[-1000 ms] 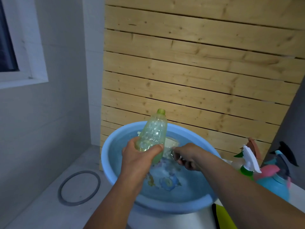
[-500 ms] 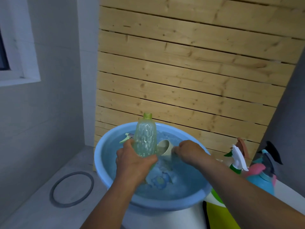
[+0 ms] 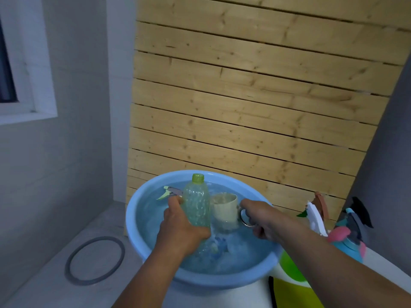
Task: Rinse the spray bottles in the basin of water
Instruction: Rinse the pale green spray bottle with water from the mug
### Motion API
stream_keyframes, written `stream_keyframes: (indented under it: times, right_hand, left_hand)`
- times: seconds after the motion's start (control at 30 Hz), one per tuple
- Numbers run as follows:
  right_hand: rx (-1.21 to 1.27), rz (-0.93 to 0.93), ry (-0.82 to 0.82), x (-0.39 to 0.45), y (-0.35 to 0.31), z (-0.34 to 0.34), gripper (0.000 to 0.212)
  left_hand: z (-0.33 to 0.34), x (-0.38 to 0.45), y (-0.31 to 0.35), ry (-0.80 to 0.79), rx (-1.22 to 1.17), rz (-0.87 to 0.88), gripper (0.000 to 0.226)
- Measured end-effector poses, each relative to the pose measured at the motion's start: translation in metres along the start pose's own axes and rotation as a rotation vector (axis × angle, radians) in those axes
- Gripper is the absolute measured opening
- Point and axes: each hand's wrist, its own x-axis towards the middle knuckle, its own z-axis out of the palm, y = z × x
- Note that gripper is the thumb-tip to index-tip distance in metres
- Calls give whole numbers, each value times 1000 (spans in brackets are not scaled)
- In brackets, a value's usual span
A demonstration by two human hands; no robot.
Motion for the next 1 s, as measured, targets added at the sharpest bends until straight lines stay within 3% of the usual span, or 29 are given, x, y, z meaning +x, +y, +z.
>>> stream_keyframes:
  times: [0.13,0.37,0.83,1.0]
  right_hand:
    - [144,-41,25,-12,-17,-5,24]
    - [190,-162,95,-31,-33,-14,37]
    - [37,-394,128,-63,-51,-33,31]
    - [12,-430,114,-64,-52,-37,45]
  left_hand:
    - [0,-1,3,-32,56,-9,87]
    - [0,-2,2,-33,114,-14,82]
    - [-2,-5,4,-37,101,23,89]
    - [-2,-6,5,-49,110,28,88]
